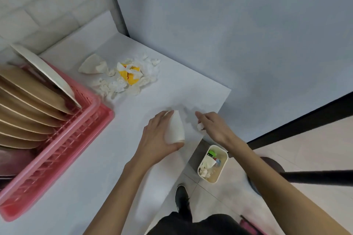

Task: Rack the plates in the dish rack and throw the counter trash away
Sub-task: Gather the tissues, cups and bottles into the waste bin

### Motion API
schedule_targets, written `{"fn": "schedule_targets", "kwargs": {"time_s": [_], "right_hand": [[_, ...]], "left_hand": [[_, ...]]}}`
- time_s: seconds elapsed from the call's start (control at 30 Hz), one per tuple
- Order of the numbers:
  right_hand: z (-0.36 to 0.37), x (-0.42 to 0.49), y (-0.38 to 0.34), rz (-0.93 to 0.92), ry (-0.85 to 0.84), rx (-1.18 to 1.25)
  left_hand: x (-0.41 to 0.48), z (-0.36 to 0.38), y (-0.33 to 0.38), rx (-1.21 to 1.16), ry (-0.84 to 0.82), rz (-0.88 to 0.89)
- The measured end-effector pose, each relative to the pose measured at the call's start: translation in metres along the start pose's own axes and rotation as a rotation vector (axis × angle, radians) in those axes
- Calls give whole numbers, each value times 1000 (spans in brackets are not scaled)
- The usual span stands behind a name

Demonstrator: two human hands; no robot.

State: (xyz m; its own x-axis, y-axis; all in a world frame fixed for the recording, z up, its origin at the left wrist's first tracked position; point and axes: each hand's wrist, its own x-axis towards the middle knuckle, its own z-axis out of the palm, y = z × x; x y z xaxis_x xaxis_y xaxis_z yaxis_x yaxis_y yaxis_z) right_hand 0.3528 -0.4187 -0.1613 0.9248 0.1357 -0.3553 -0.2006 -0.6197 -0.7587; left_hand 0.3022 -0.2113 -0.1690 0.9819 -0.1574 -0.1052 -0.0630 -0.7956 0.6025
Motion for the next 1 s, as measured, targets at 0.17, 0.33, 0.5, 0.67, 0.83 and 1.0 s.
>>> {"fn": "schedule_targets", "kwargs": {"time_s": [0.17,0.33,0.5,0.67,0.83,1.0], "right_hand": [[-19,-43,37,70,70,59],[-34,-97,81,194,81,186],[-38,-139,124,249,198,126],[-35,-170,161,354,178,318],[-25,-197,191,401,131,491],[-8,-213,234,455,191,405]], "left_hand": [[-20,20,41,4,-62,85],[-41,46,79,-61,-104,150],[-60,81,109,-60,-156,220],[-82,114,122,-4,-227,258],[-107,144,114,5,-307,250],[-114,175,97,127,-379,220]]}}
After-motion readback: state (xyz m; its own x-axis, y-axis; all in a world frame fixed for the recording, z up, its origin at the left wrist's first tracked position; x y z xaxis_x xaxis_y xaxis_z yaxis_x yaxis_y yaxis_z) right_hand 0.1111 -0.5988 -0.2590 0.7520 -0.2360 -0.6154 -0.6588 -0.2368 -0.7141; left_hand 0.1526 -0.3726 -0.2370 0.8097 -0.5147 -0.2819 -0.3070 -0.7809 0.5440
